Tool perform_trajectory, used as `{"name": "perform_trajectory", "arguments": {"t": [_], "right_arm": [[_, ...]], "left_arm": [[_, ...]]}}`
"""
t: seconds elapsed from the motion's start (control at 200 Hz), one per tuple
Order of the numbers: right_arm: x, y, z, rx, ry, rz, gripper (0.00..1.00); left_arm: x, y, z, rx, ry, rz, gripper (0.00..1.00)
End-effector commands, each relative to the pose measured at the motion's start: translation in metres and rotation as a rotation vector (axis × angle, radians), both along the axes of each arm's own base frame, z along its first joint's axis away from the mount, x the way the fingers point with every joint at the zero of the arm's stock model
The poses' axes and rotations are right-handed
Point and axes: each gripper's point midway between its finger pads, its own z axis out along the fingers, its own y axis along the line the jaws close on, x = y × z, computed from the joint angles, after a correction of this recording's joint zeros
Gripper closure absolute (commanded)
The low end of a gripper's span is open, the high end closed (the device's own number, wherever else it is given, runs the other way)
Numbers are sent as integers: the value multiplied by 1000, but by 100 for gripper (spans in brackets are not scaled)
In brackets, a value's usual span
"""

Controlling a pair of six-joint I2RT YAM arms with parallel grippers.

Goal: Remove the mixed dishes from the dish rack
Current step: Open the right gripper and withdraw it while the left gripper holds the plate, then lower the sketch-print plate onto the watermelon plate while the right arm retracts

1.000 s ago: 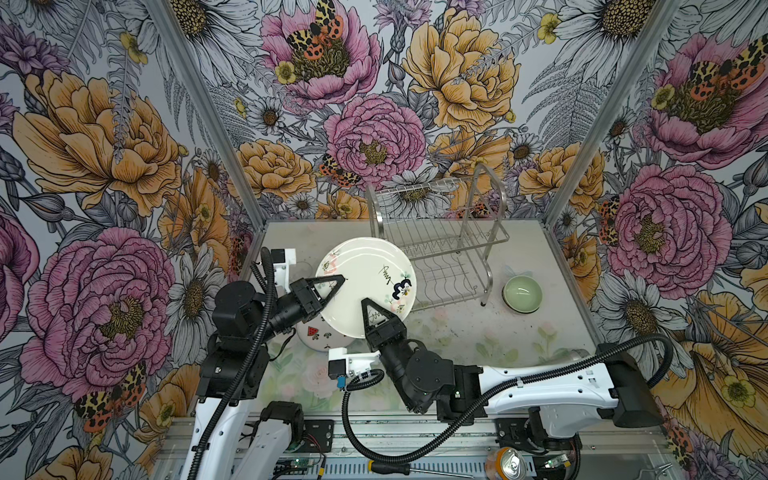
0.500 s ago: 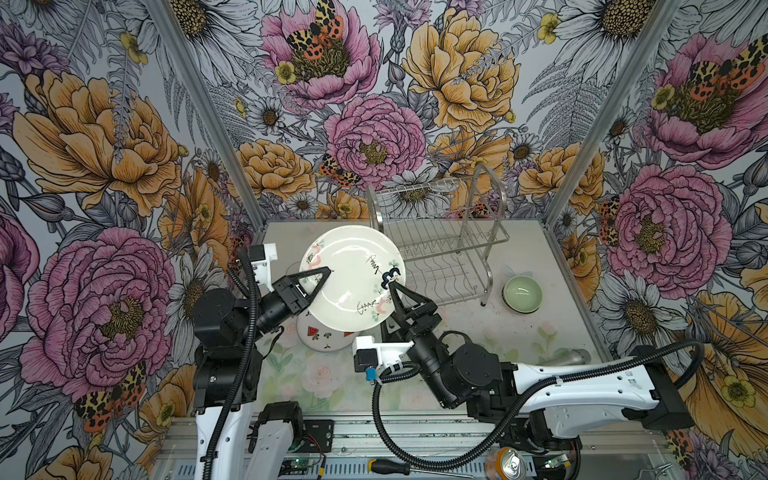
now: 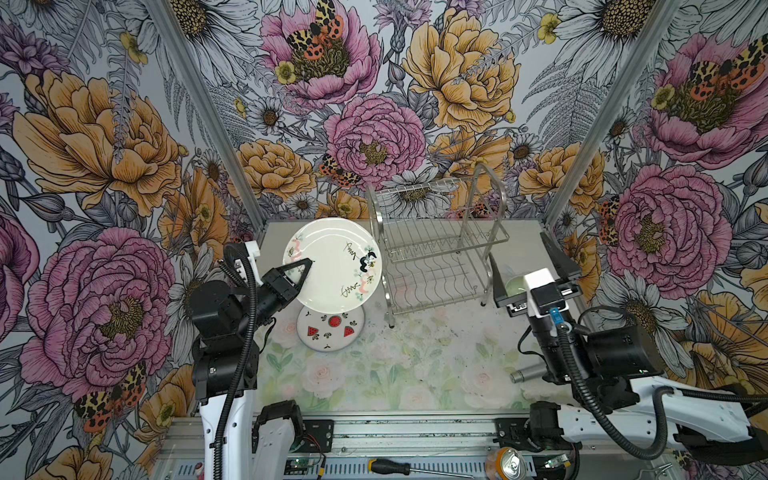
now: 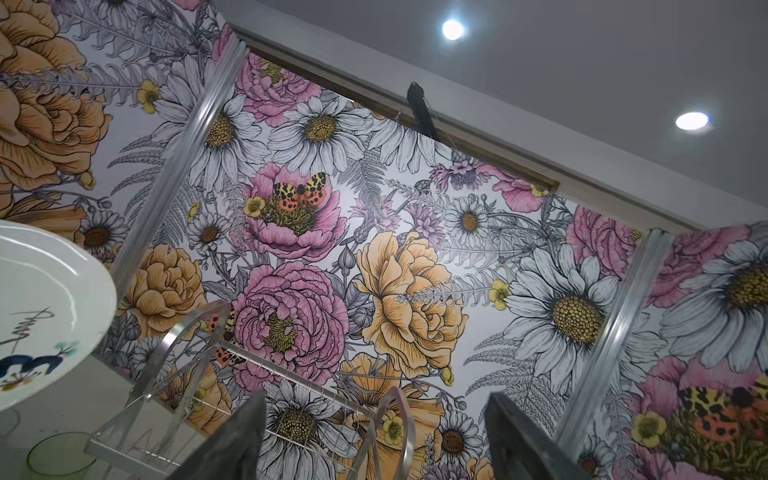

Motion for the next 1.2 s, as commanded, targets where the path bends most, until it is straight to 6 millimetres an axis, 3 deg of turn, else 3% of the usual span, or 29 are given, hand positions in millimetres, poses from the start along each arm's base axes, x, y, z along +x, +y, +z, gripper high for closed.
{"name": "perform_trajectory", "arguments": {"t": [0.0, 0.305, 0.51, 0.741, 0.816, 1.196], "right_arm": [[8, 2, -15, 2, 31, -7, 16], [21, -24, -14, 67, 46, -88, 13], [56, -20, -22, 37, 112, -203, 13], [98, -36, -26, 107, 169, -244, 12], [117, -55, -31, 137, 199, -280, 12], [171, -125, -47, 334, 337, -219, 9]], "left_arm": [[14, 21, -5, 44, -40, 96, 100], [52, 60, -91, 87, 146, 248, 100], [63, 71, -117, 146, 209, 310, 100], [82, 55, -145, 170, 242, 282, 100], [88, 50, -155, 191, 259, 279, 100], [107, 46, -189, 226, 320, 245, 100]]}}
